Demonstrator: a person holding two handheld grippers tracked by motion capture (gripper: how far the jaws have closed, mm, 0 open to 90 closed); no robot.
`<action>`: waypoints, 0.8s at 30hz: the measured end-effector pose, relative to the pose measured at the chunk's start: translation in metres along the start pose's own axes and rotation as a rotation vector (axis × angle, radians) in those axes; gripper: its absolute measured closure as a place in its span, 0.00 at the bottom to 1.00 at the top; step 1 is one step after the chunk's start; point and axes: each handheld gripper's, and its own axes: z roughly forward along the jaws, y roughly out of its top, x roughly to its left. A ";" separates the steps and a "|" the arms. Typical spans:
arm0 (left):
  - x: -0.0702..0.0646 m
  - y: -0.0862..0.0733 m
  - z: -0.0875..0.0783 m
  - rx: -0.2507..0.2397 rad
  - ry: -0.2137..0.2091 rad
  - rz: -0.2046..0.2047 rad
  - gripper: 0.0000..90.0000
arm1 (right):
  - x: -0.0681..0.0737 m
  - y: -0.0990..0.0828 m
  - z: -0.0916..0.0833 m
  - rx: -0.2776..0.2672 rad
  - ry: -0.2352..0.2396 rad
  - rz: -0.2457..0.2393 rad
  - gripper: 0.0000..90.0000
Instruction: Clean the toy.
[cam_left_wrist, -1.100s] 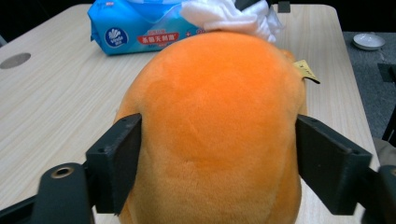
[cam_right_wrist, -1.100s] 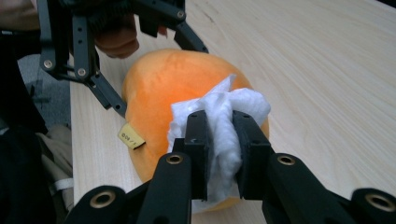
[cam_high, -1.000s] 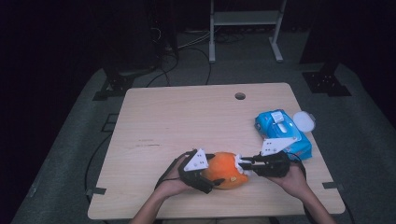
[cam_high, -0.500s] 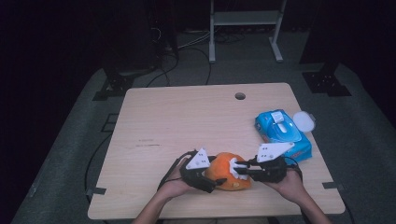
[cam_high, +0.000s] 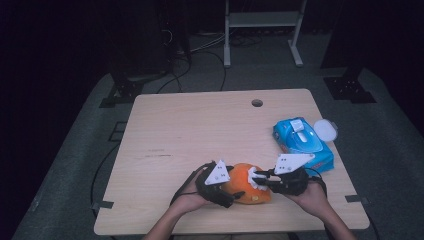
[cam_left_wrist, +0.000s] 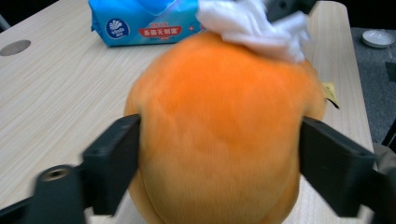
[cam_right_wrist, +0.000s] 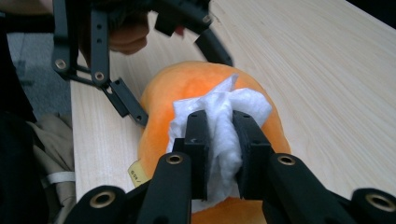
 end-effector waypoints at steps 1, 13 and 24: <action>0.002 0.000 -0.002 -0.025 -0.025 -0.025 0.11 | 0.000 0.001 0.001 0.001 0.015 -0.005 0.85; -0.007 0.001 0.001 -0.058 0.126 0.090 0.37 | 0.005 0.009 0.003 0.006 -0.005 -0.031 0.85; 0.025 -0.024 -0.007 -0.025 0.070 -0.073 0.26 | -0.024 -0.021 0.012 0.049 -0.049 0.079 0.85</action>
